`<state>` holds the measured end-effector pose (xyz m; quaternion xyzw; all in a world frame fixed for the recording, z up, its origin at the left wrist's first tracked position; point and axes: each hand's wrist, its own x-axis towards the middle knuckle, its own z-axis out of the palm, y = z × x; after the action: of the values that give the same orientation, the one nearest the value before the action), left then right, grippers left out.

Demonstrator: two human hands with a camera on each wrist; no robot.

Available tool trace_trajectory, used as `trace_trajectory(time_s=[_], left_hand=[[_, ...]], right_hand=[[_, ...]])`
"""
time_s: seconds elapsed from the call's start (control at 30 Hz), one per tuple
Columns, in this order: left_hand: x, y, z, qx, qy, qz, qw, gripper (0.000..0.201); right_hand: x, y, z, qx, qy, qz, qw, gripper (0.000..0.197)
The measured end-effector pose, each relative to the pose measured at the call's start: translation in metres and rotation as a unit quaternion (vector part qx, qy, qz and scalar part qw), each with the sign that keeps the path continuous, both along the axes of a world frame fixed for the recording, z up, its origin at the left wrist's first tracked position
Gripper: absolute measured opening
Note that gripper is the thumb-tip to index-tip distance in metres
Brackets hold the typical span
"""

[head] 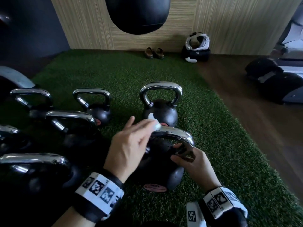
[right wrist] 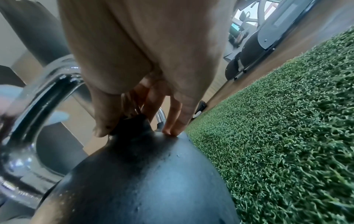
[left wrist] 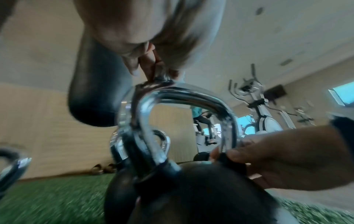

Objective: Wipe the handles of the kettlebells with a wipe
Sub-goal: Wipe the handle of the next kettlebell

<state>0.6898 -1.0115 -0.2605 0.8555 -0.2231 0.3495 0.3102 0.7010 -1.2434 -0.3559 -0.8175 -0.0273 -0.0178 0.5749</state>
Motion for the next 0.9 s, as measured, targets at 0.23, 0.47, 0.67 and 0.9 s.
trace_trajectory(time_s=[0.23,0.47,0.67,0.9], left_hand=[[-0.007,0.013,-0.016,-0.039,-0.015,0.016,0.999,0.033],[-0.003,0.030,-0.034,-0.231,0.106,0.043,0.966,0.028],[-0.009,0.028,-0.055,-0.379,0.203,0.039,0.902,0.022],[-0.017,0.028,-0.095,-0.383,0.309,-0.010,0.871,0.019]], right_hand=[[-0.002,0.003,0.000,0.034,-0.002,0.003,0.999,0.030],[-0.002,0.006,-0.003,0.069,0.002,0.000,0.998,0.042],[-0.006,0.006,0.003,0.089,-0.012,0.016,0.996,0.026],[-0.005,0.005,0.001,0.121,-0.015,0.022,0.992,0.034]])
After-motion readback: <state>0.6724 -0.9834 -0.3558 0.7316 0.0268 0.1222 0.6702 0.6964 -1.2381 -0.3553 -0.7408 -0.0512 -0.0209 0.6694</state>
